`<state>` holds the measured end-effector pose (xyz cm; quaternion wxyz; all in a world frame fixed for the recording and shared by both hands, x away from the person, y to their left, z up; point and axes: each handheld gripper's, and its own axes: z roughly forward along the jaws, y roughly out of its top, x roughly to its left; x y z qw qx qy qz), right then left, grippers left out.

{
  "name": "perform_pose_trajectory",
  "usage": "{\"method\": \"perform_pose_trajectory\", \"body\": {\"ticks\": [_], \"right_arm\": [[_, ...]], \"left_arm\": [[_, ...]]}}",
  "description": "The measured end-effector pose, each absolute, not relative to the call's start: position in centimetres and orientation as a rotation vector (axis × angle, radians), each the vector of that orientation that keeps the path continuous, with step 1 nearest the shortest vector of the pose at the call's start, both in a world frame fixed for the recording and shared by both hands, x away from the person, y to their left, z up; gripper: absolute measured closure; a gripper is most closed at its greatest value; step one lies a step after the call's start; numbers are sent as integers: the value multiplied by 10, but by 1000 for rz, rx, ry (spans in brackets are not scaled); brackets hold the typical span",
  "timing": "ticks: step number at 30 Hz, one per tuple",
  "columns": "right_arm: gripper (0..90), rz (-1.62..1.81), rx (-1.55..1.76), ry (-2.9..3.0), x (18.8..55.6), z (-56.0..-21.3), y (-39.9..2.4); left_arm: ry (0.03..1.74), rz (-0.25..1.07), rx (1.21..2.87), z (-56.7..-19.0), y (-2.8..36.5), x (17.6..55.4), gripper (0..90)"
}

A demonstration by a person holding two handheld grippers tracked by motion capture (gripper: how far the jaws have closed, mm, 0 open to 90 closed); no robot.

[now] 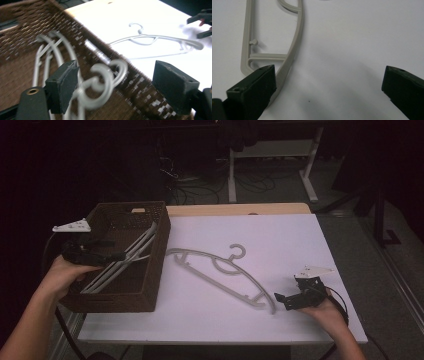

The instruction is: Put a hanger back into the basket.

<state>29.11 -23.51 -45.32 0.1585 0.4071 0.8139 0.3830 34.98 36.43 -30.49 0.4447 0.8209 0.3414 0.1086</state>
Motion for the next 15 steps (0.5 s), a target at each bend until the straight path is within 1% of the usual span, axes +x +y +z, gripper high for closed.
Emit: {"method": "perform_pose_trajectory", "body": {"ticks": [3, 4, 12, 15], "right_arm": [[0, 1096, 1164, 2328, 291, -453, -235], [0, 1097, 1165, 2329, 291, -453, -234], [0, 1097, 1155, 2337, 290, -452, -234], [0, 1096, 1154, 2341, 291, -453, -234]], "left_arm": [[831, 266, 2031, -303, 358, 350, 188], [789, 250, 2023, -301, 337, 351, 188], [714, 214, 2009, -296, 281, 354, 187], [695, 201, 2000, -297, 260, 355, 209]]}}
